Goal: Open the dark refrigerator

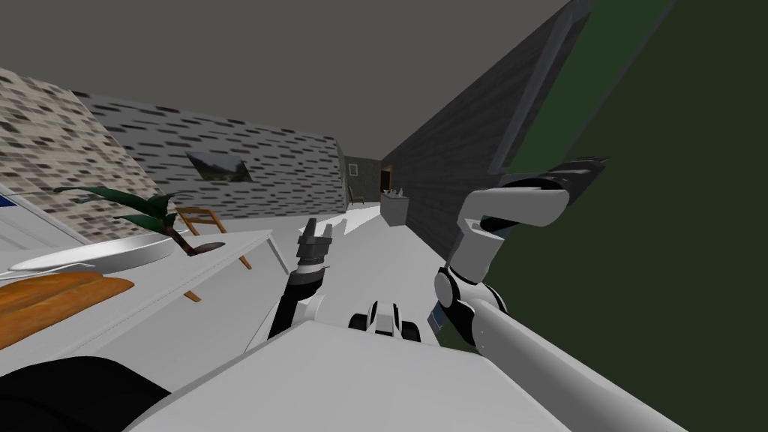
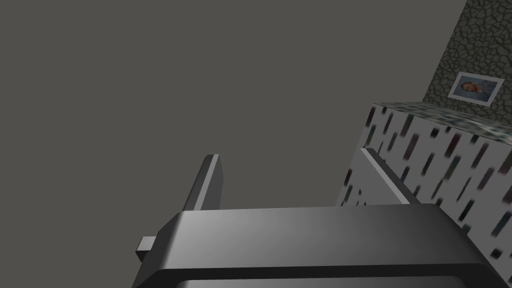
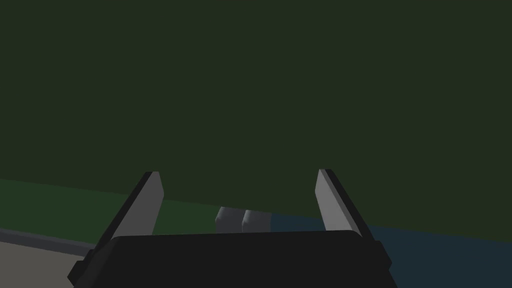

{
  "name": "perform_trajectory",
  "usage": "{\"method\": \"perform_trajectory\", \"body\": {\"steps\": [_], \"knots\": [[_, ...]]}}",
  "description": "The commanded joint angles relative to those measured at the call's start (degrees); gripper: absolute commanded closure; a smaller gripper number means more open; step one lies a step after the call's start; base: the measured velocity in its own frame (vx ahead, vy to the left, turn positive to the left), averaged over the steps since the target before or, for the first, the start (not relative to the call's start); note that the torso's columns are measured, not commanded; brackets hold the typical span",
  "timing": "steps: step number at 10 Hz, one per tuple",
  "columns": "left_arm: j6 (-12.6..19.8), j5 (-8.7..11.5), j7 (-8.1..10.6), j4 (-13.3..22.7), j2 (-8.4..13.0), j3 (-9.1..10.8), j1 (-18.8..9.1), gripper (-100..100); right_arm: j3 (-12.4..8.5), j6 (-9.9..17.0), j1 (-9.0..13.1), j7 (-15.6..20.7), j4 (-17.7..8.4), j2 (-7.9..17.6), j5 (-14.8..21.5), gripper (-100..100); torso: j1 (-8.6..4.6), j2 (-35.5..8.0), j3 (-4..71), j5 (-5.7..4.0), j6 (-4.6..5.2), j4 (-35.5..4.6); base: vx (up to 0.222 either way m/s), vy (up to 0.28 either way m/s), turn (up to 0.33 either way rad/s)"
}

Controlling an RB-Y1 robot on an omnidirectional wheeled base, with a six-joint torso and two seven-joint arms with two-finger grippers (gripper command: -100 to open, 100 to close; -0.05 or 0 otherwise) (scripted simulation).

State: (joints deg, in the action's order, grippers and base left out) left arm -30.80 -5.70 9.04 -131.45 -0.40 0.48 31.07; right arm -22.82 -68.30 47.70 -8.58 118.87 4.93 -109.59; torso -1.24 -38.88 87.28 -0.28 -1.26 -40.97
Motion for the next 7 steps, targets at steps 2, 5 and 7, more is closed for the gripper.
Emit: {"method": "perform_trajectory", "body": {"steps": [2,5,7], "knots": [[0.0,0.0,0.0,0.0,0.0,0.0,0.0,0,-0.81,0.45,1.77,-0.46,-1.0,-2.69,-3.41,-100,-0.08,0.08,0.02,-0.16,-0.01,0.13,-0.004,-0.036,0.045],[0.0,0.0,0.0,0.0,-0.01,0.0,0.0,0,-0.81,-0.45,3.19,1.25,0.43,-2.13,-2.23,-100,0.0,-0.47,-0.51,-0.4,0.36,0.08,-0.035,0.004,-0.014],[0.0,0.0,0.0,0.0,0.0,0.0,0.0,0,-1.03,-1.48,3.35,1.85,0.99,-2.15,-1.75,-100,-0.11,-1.11,-0.84,-0.03,0.55,-0.5,-0.025,0.017,-0.037]]}}
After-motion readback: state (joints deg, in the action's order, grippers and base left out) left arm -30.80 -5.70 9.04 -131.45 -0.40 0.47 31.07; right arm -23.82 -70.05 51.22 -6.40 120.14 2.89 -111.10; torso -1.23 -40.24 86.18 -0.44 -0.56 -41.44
